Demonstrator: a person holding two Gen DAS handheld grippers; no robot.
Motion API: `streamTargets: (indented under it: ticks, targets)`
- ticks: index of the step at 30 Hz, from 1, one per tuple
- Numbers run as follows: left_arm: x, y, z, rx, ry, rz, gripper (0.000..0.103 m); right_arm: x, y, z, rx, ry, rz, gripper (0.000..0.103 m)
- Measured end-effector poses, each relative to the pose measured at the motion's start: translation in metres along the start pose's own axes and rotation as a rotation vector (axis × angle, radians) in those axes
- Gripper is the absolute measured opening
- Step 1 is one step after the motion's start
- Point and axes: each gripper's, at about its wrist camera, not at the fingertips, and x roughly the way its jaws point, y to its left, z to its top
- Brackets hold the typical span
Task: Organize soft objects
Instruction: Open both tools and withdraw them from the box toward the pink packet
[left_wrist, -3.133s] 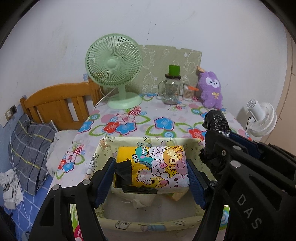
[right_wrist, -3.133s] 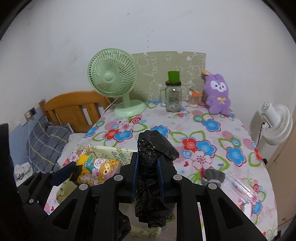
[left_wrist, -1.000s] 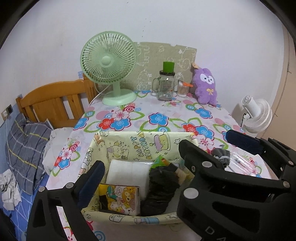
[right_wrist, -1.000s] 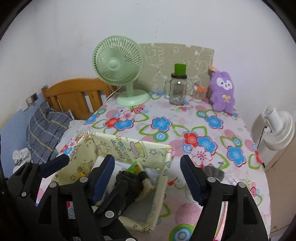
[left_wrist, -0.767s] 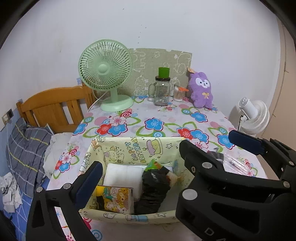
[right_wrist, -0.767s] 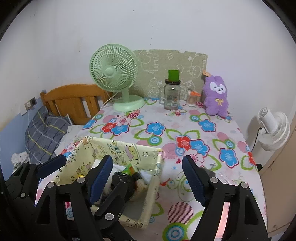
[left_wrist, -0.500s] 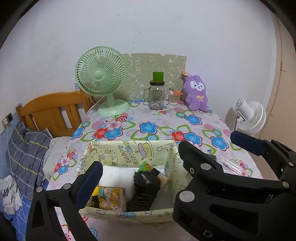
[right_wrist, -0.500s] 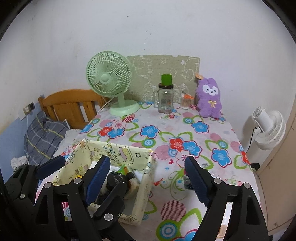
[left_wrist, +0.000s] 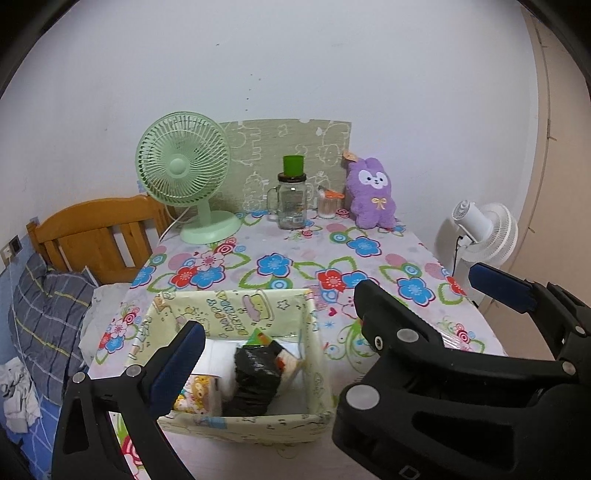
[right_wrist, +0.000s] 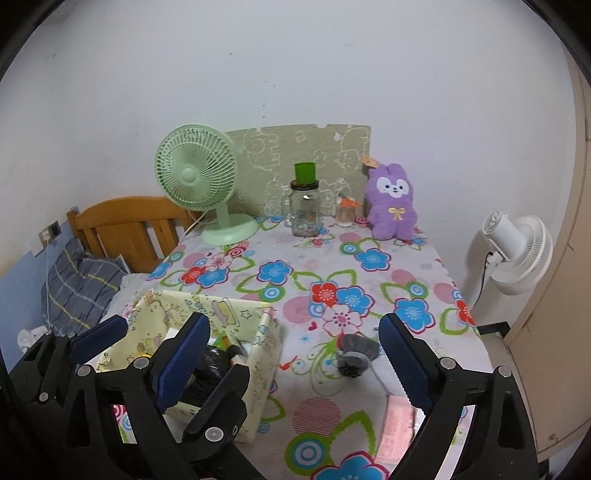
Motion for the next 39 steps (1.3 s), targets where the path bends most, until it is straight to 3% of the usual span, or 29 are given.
streamTargets:
  ticks: [24, 31, 39]
  targets:
    - [0.002, -0.057, -0.014, 0.043, -0.012, -0.085, 0.103, -0.022, -0.054, -0.02, 0.046, -0.031, -0.107, 0.095]
    - [0.014, -0.073, -0.027, 0.039, 0.02, -0.153, 0.103, -0.023, -0.072, -0.036, 0.069, -0.032, -0.135, 0.095]
    - [0.024, -0.092, -0.04, 0.071, 0.036, -0.16, 0.103, -0.017, -0.09, -0.055, 0.097, -0.016, -0.164, 0.094]
